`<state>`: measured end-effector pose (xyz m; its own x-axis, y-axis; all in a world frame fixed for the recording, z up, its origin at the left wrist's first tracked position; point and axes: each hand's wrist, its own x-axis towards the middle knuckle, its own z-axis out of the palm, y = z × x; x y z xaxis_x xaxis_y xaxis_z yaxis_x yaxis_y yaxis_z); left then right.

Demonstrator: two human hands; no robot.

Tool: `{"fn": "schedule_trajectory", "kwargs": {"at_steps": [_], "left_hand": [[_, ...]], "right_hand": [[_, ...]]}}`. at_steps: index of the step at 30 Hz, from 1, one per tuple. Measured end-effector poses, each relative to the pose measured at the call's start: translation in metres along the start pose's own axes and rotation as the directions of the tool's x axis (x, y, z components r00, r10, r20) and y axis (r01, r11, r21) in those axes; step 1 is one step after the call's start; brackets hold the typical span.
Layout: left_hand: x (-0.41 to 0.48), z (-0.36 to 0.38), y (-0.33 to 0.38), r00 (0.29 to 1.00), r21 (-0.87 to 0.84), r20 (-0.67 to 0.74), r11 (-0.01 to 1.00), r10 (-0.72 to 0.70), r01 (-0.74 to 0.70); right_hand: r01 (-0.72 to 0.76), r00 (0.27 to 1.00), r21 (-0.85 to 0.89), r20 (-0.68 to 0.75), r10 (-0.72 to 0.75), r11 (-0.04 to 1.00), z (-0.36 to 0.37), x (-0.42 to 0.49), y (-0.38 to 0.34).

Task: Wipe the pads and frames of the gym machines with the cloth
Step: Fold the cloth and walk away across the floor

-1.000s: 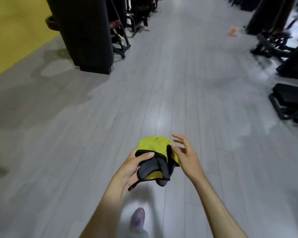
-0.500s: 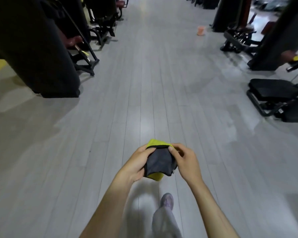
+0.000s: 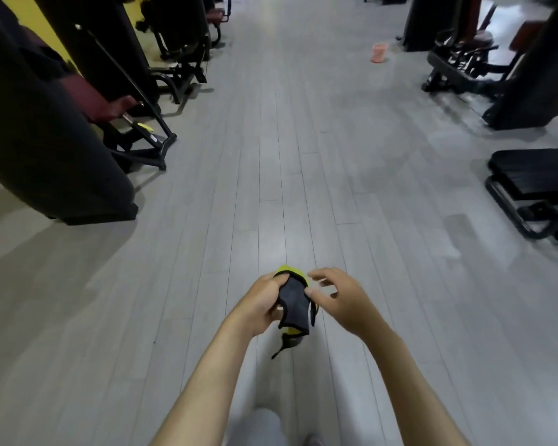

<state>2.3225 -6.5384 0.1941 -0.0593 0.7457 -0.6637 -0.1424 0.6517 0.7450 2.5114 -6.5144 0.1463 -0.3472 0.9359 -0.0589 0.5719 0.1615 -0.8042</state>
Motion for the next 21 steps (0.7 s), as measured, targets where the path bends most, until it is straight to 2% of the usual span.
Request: {"fn": "schedule_trajectory", "kwargs": {"at_steps": [2,8,13,16,21], "left_hand": [[0.035,-0.001,0.030,1.000,0.029,-0.003,0.999,0.021,-0.021],[0.145,-0.026,0.123,0.999,0.109,-0.014,0.993,0.052,-0.050],[0.232,-0.026,0.205,0.998,0.202,-0.059,0.979,0.010,0.002],[0.281,-0.015,0.257,0.997,0.148,-0.068,0.988,-0.019,0.029],[0.358,0.012,0.329,0.996,0.194,-0.052,0.978,-0.073,0.082]], "right_hand": [[0.020,0.999,-0.024,0.028,-0.020,0.999,0.000,0.041,0.007],[-0.118,0.991,0.000,-0.065,0.118,0.993,-0.006,0.187,0.012],[-0.164,0.975,-0.085,-0.162,0.149,0.983,-0.035,0.309,0.002],[-0.176,0.964,-0.047,-0.208,0.163,0.983,-0.059,0.376,0.000],[-0.242,0.900,0.025,-0.367,0.234,0.970,-0.105,0.464,0.017]]}}
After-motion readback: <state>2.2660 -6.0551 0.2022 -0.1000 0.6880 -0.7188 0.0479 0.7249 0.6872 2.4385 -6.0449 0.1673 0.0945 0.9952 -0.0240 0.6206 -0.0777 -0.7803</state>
